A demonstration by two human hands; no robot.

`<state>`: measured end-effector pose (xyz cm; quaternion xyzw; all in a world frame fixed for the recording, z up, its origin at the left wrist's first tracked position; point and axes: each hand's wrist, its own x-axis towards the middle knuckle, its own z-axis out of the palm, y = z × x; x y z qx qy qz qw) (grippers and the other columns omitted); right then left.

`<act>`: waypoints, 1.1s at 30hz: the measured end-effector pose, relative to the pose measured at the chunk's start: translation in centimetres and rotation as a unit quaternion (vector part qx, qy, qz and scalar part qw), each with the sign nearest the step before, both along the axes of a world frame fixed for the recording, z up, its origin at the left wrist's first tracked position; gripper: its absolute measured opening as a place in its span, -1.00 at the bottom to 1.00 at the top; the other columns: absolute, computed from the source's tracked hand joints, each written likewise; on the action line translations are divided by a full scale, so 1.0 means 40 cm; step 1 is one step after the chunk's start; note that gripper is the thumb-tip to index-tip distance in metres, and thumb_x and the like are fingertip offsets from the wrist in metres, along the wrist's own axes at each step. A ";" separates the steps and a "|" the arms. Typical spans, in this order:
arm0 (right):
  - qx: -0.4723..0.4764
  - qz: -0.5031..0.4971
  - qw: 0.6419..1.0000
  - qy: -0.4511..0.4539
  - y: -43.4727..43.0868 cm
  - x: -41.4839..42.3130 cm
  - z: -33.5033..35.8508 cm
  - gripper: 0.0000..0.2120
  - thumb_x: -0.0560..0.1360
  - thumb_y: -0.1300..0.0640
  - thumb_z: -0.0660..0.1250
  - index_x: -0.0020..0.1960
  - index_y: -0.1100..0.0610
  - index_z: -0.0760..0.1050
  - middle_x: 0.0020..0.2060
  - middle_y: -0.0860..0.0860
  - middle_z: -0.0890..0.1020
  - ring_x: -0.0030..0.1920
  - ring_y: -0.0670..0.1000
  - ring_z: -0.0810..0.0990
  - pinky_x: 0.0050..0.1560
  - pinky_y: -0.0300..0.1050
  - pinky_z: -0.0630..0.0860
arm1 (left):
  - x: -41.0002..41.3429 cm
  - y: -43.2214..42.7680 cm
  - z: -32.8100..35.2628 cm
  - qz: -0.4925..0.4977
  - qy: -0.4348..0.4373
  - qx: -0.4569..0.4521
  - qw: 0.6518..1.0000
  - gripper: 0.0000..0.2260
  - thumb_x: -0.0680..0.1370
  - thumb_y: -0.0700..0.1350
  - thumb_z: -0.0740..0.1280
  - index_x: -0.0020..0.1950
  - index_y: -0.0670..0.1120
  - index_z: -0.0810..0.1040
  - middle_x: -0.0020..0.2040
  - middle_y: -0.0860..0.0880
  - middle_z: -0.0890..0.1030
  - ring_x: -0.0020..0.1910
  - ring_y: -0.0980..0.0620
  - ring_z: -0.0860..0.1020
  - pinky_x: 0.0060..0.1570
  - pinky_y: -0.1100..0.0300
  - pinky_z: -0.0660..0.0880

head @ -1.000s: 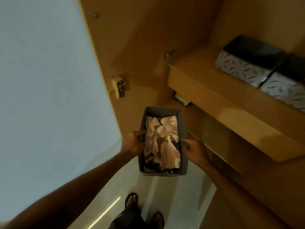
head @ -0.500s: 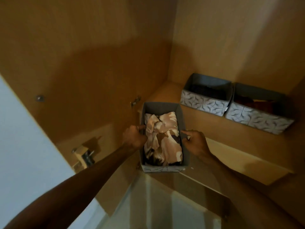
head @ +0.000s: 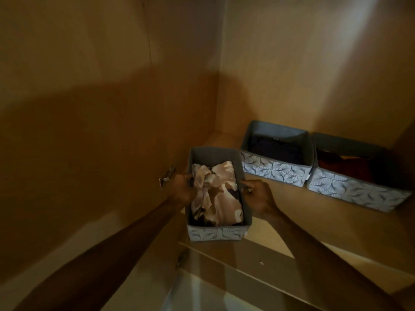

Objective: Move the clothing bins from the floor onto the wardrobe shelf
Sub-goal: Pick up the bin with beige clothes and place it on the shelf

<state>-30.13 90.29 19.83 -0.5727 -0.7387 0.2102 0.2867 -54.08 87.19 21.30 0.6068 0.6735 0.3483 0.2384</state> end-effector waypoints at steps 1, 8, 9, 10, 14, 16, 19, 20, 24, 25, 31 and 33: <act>-0.003 0.006 1.000 0.005 0.035 -0.001 -0.009 -0.76 0.42 0.15 0.21 -0.12 0.13 0.65 -0.18 0.08 0.72 -0.12 -0.01 0.67 -0.11 -0.04 0.59 | -0.003 0.030 -0.003 0.000 0.012 -0.016 1.000 -0.80 0.57 -0.21 0.30 -0.23 -0.25 0.56 -0.48 -0.02 0.37 -0.49 0.08 0.29 -0.52 0.34 0.24; -0.030 0.023 0.999 0.006 0.252 -0.032 -0.022 -0.80 0.39 0.29 0.30 -0.14 0.18 0.70 -0.17 0.12 0.72 -0.17 -0.05 0.59 -0.16 -0.22 0.41 | -0.049 0.282 -0.077 -0.006 0.101 -0.094 0.990 -0.80 0.36 0.13 0.21 -0.35 0.04 0.46 -0.34 -0.11 0.55 -0.31 -0.12 0.51 -0.17 -0.05 0.58; -0.037 0.025 0.999 0.009 0.274 -0.036 -0.016 -0.81 0.38 0.21 0.28 -0.18 0.16 0.68 -0.19 0.13 0.71 -0.18 -0.04 0.57 -0.18 -0.22 0.36 | -0.042 0.301 -0.060 -0.016 0.072 -0.081 0.994 -0.79 0.39 0.14 0.23 -0.27 0.03 0.53 -0.24 -0.15 0.60 -0.26 -0.12 0.54 -0.13 -0.06 0.57; -0.046 0.027 0.999 0.008 0.298 -0.039 -0.005 -0.80 0.36 0.13 0.26 -0.20 0.13 0.66 -0.20 0.13 0.69 -0.17 0.00 0.57 -0.19 -0.20 0.35 | -0.026 0.315 -0.027 -0.016 0.034 -0.072 0.997 -0.80 0.46 0.07 0.28 -0.14 -0.04 0.58 -0.16 -0.17 0.61 -0.19 -0.08 0.54 -0.11 -0.01 0.53; -0.102 0.088 0.991 0.020 0.360 -0.031 -0.004 -0.61 0.39 0.13 0.46 0.21 0.04 0.54 0.09 0.04 0.66 0.10 0.03 0.61 0.07 -0.13 0.50 | -0.006 0.366 0.051 -0.087 -0.025 -0.169 0.982 -0.52 0.48 -0.13 0.46 0.35 -0.20 0.44 0.29 -0.18 0.54 0.25 -0.15 0.52 0.07 0.11 0.45; -0.147 0.136 0.979 0.036 0.372 -0.013 -0.006 -0.35 0.30 -0.07 0.57 0.32 0.05 0.48 0.20 0.00 0.61 0.21 -0.02 0.58 0.21 -0.04 0.52 | -0.003 0.362 0.080 -0.203 0.056 -0.262 0.942 -0.23 0.43 -0.04 0.52 0.53 -0.10 0.21 0.49 -0.08 0.32 0.44 -0.12 0.33 0.27 0.15 0.34; -0.192 0.178 0.964 -0.036 0.378 -0.001 0.004 -0.03 0.17 -0.15 0.62 0.46 0.06 0.31 0.35 -0.15 0.38 0.34 -0.13 0.37 0.25 -0.23 0.37 | -0.003 0.347 0.089 -0.284 0.188 -0.298 0.892 -0.16 0.42 -0.19 0.52 0.56 -0.09 0.09 0.49 -0.02 0.24 0.48 -0.06 0.23 0.25 0.27 0.23; -0.198 0.194 0.959 -0.061 0.382 -0.004 0.008 0.03 0.14 -0.11 0.64 0.49 0.06 0.25 0.36 -0.14 0.35 0.35 -0.13 0.34 0.25 -0.26 0.34 | -0.013 0.351 0.080 -0.281 0.190 -0.285 0.896 -0.13 0.40 -0.25 0.53 0.56 -0.10 0.08 0.50 -0.05 0.25 0.48 -0.09 0.24 0.25 0.25 0.26; -0.157 0.205 0.960 -0.109 0.392 -0.019 0.006 0.26 -0.06 -0.35 0.59 0.51 0.08 0.22 0.45 0.03 0.33 0.40 0.03 0.38 0.34 -0.05 0.43 | -0.070 0.407 -0.002 -0.224 0.268 -0.185 0.918 -0.07 0.35 -0.11 0.56 0.57 -0.01 0.07 0.51 -0.12 0.26 0.43 -0.21 0.31 0.31 -0.02 0.37; -0.122 0.189 0.967 -0.121 0.390 -0.023 0.007 0.14 0.04 -0.29 0.59 0.48 0.10 0.26 0.41 0.08 0.38 0.36 0.08 0.43 0.29 -0.01 0.46 | -0.072 0.412 -0.013 -0.199 0.306 -0.142 0.920 -0.11 0.37 -0.06 0.53 0.57 0.03 0.07 0.52 -0.13 0.23 0.42 -0.23 0.31 0.30 -0.09 0.38; 0.140 0.082 0.951 -0.264 0.363 -0.056 -0.028 -0.36 0.45 0.00 0.29 0.50 -0.01 0.19 0.41 0.09 0.38 0.22 0.20 0.52 0.09 0.04 0.49 | -0.036 0.336 -0.109 -0.099 0.405 -0.006 0.909 -0.37 0.58 -0.05 0.19 0.59 -0.01 -0.03 0.59 -0.17 0.06 0.54 -0.26 0.11 0.38 -0.21 0.30; 0.153 0.114 0.936 -0.295 0.349 -0.065 -0.065 -0.30 0.47 0.03 0.27 0.53 0.00 0.06 0.51 0.17 0.21 0.35 0.27 0.40 0.21 0.13 0.45 | -0.035 0.311 -0.159 -0.080 0.421 0.045 0.903 -0.40 0.55 -0.06 0.06 0.58 -0.12 0.04 0.56 -0.25 0.11 0.52 -0.30 0.13 0.37 -0.21 0.32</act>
